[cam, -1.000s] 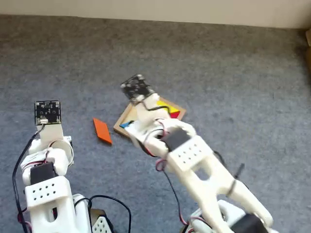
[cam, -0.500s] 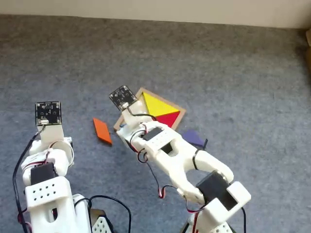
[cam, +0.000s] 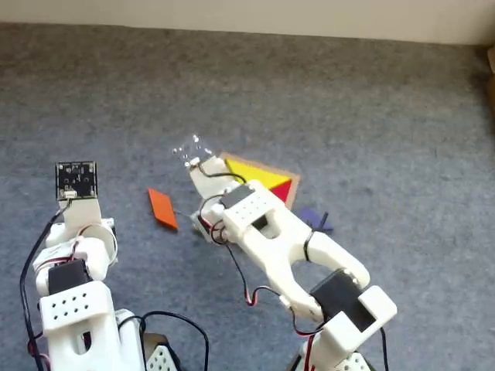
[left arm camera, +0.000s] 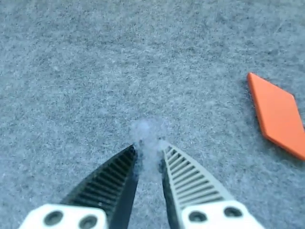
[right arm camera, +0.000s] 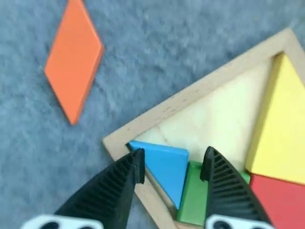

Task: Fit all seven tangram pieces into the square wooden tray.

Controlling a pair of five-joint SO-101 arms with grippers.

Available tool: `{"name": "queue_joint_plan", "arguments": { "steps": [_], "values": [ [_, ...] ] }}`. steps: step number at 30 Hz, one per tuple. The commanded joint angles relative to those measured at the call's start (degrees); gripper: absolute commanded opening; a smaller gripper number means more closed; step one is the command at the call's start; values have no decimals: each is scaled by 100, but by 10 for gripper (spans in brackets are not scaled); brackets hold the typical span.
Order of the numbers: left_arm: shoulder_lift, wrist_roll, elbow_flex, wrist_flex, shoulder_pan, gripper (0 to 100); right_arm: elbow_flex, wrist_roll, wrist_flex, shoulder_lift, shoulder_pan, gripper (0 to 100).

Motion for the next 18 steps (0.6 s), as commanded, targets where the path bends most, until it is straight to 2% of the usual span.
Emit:
{"name": "queue_joint_plan", "arguments": {
  "steps": [1, 6, 18],
  "values": [
    [-84, 18, -31, -88, -75, 66, -347, 220, 787, -40, 127, 195],
    [-75, 18, -31, -88, -75, 66, -347, 1073, 1059, -57, 101, 198],
    [-75, 18, -31, -88, -48, 66, -330, 1090, 1095, -22, -242, 184]
  ]
}}
